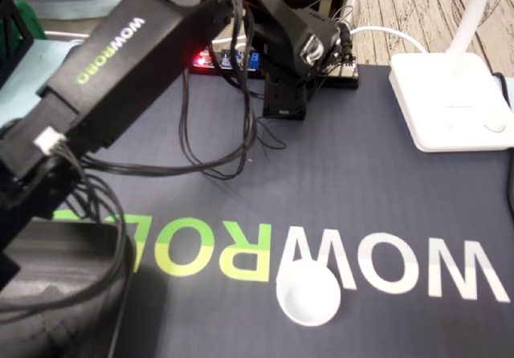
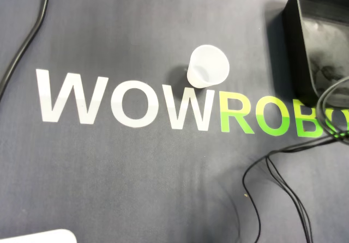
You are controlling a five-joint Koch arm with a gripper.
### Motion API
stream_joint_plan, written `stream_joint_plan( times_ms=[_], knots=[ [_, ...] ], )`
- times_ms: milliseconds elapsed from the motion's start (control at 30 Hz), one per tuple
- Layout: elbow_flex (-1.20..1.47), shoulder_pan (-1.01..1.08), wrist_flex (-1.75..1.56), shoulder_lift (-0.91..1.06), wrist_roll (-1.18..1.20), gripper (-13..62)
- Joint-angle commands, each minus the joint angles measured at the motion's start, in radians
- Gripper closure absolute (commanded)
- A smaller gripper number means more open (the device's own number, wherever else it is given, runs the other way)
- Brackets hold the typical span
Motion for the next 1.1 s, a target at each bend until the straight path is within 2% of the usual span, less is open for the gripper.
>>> stream_joint_plan(
  times_ms=[0,167,433,767,967,1067],
  knots=[
    [-0.035,-0.02,-0.091,0.037,-0.063,47.5],
    [-0.058,-0.06,-0.123,0.11,-0.324,47.5],
    [0.052,-0.175,-0.123,0.388,-0.946,47.4],
    [0.621,-0.356,-0.124,0.821,-1.56,47.4],
    [1.049,-0.565,-0.259,1.066,-1.913,47.4],
    [1.166,-0.68,-0.299,1.126,-2.091,47.4]
  ],
)
